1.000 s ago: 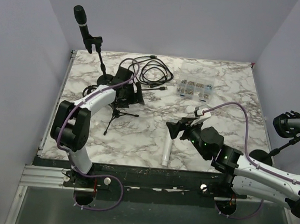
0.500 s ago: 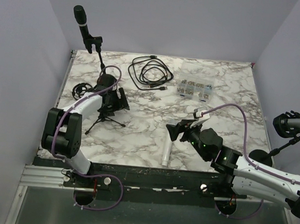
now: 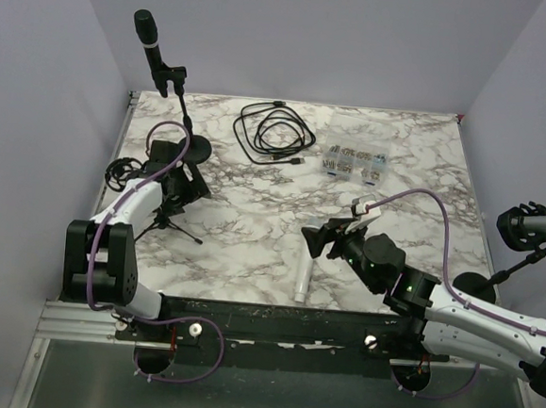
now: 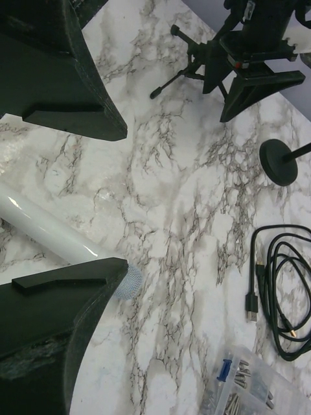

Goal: Remove the microphone from the stand

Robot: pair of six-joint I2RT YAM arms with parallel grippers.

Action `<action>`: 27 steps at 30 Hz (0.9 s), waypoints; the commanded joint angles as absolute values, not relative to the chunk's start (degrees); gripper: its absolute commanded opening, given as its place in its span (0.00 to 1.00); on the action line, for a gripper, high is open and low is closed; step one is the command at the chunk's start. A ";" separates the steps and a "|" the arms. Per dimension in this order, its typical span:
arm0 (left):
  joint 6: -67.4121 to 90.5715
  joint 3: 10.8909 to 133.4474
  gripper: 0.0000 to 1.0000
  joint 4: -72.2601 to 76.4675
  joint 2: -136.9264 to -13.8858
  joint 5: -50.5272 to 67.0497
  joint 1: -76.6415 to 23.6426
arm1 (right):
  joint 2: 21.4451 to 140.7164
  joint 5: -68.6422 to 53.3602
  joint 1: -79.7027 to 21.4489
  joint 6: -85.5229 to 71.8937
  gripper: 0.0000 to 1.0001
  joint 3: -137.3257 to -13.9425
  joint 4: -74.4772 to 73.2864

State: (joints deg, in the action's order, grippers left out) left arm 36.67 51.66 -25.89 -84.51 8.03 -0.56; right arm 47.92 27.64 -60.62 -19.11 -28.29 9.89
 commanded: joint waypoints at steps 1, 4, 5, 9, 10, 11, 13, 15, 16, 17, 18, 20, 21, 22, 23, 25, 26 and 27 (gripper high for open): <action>36.48 51.45 0.87 -22.73 -81.37 11.03 -0.64 | 47.84 26.98 -60.34 -19.40 0.80 -27.30 11.74; 36.07 53.08 0.92 -19.76 -78.78 12.06 -4.33 | 48.24 26.78 -60.29 -19.35 0.80 -27.07 12.36; 36.03 54.19 0.93 -19.12 -78.35 12.08 -5.63 | 48.57 26.75 -60.31 -19.34 0.80 -27.09 12.49; 37.34 59.10 0.94 -14.79 -77.81 15.66 -6.70 | 49.81 26.86 -60.30 -19.04 0.80 -27.35 12.75; 37.35 60.42 0.94 -13.45 -77.59 15.88 -6.68 | 50.07 26.81 -60.37 -19.05 0.80 -27.45 12.83; 37.20 61.58 0.95 -12.46 -77.32 16.07 -6.72 | 50.16 26.80 -60.30 -19.06 0.80 -27.43 12.79; 36.19 65.20 0.95 -12.00 -77.07 15.28 -6.68 | 50.24 26.97 -60.36 -19.20 0.80 -27.37 12.78; 34.11 69.69 0.95 -13.50 -77.08 12.59 -6.53 | 50.27 27.28 -60.30 -19.23 0.80 -27.29 12.81; 32.97 71.83 0.95 -14.54 -77.08 10.79 -6.36 | 50.20 27.37 -60.32 -19.15 0.80 -27.33 12.81; 31.56 74.40 0.95 -15.14 -76.95 9.36 -6.08 | 50.15 27.51 -60.34 -19.09 0.80 -27.29 12.83; 30.65 76.13 0.96 -15.45 -76.71 7.71 -5.59 | 50.15 27.64 -60.29 -18.94 0.80 -27.35 12.90; 28.97 78.79 0.98 -14.53 -75.97 6.13 -4.28 | 50.03 27.79 -60.29 -18.81 0.80 -27.35 13.00; 27.88 79.88 0.98 -13.56 -75.65 5.32 -3.61 | 50.09 27.88 -60.27 -18.63 0.80 -27.42 13.03; 26.43 80.64 0.98 -12.53 -75.31 4.24 -3.08 | 50.11 27.96 -60.28 -18.52 0.80 -27.40 13.02; 25.45 81.26 0.98 -10.73 -75.09 1.89 -2.62 | 50.16 28.08 -60.25 -18.46 0.80 -27.50 13.09; 23.38 80.77 0.99 -5.69 -74.37 -2.46 -1.97 | 50.05 28.22 -60.30 -18.30 0.80 -27.50 13.03; 22.09 79.59 0.99 -2.49 -73.85 -3.52 -1.56 | 50.02 28.29 -60.28 -18.22 0.80 -27.45 13.09; 20.89 78.31 0.98 2.18 -73.43 -4.05 -1.05 | 49.97 28.35 -60.28 -18.17 0.80 -27.45 13.14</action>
